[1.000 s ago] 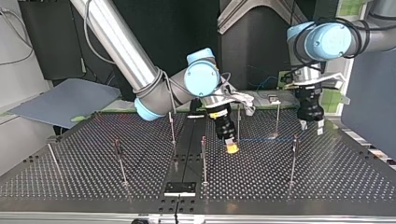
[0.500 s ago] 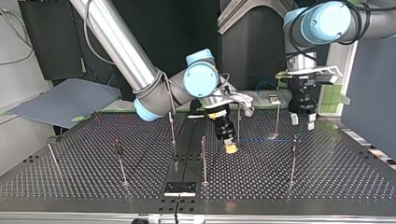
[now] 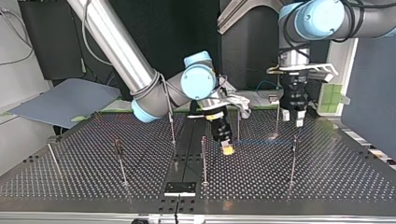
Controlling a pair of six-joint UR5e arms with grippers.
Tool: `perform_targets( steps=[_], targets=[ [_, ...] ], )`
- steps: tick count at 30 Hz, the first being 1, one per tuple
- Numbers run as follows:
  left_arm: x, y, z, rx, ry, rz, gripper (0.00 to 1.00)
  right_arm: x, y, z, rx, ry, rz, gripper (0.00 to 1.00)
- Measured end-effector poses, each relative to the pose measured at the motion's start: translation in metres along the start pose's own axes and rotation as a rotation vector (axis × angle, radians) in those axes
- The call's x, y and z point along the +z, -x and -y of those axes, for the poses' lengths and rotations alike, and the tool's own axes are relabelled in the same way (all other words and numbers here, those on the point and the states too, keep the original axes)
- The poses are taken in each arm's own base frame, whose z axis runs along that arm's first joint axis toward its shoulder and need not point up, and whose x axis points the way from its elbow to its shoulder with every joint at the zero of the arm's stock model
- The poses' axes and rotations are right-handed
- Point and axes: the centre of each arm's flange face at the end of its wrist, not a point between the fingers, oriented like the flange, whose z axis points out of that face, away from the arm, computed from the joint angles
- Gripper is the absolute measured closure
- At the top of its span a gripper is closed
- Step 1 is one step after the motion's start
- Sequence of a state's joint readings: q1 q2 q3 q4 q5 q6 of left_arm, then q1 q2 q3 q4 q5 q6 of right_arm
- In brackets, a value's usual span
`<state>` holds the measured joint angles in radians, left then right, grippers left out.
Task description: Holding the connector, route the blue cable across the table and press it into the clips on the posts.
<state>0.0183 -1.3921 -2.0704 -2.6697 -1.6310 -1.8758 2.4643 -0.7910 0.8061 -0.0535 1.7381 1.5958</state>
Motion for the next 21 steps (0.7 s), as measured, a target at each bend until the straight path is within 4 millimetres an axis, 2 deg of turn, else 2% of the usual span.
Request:
perform_targets(
  steps=[7,17,21],
  targets=[
    [0.004,0.0,0.01,0.056,-0.034,0.036,0.02,0.002,0.0,-0.005,-0.001,0.007,0.001,1.0],
    [0.029,-0.006,0.025,0.138,-0.045,0.098,0.02,0.003,0.004,-0.006,-0.004,0.008,0.006,1.0],
    [0.033,-0.004,0.027,0.167,-0.028,0.119,0.02,0.003,0.006,-0.007,-0.005,0.009,0.008,1.0]
  ],
)
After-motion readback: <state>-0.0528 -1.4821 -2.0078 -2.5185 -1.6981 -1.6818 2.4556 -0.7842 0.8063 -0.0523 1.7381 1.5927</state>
